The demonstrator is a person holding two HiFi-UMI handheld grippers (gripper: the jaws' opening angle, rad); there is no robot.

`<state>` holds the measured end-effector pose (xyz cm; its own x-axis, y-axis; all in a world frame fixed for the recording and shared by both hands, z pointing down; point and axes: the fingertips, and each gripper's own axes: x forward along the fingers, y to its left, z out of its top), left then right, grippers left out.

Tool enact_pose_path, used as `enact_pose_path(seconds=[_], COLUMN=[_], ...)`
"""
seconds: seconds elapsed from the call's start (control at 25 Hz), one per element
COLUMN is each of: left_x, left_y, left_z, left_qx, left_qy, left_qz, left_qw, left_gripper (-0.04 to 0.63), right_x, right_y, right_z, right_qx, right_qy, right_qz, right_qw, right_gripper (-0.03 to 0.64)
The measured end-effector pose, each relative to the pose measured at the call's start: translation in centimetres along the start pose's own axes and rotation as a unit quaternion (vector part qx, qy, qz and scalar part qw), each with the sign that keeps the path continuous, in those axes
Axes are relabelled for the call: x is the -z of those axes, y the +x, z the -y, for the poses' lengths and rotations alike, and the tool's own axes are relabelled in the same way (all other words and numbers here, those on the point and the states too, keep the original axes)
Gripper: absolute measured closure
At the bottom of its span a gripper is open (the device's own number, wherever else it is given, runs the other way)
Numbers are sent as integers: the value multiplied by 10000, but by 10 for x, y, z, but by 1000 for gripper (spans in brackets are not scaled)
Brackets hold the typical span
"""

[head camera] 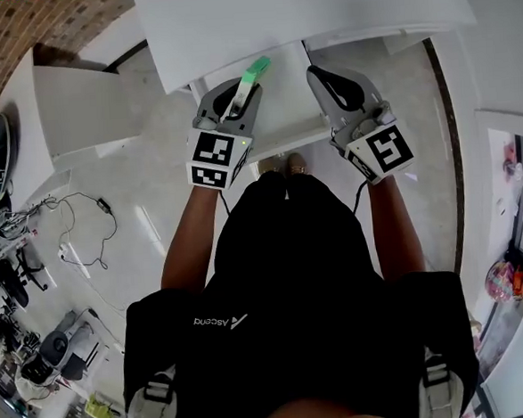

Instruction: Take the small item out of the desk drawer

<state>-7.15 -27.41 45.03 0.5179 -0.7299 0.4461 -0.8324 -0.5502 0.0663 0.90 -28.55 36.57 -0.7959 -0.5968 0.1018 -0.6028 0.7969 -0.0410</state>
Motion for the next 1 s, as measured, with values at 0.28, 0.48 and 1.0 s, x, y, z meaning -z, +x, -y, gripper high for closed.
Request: enact_pose_path(seconds=[0.28,0.48,1.0], left_x=[-60,-92,-138], left_y=[-44,-69,-102], left_z=[9,18,44], left_qx=[-87,-94,-30], left_qy=[56,122,351], left_qz=[955,1442,2119], left_qw=[9954,9894,9766], left_gripper=[506,506,506], right_x=[-22,-35,-60], right_y=[-7,-12,-29], right_z=[-20,-36,-50], right_qx=[-68,-140,-208], right_qy=[-146,-166,-256], right_qz=[171,290,534], right_qw=[9997,9993,9980], right_gripper=[615,615,615])
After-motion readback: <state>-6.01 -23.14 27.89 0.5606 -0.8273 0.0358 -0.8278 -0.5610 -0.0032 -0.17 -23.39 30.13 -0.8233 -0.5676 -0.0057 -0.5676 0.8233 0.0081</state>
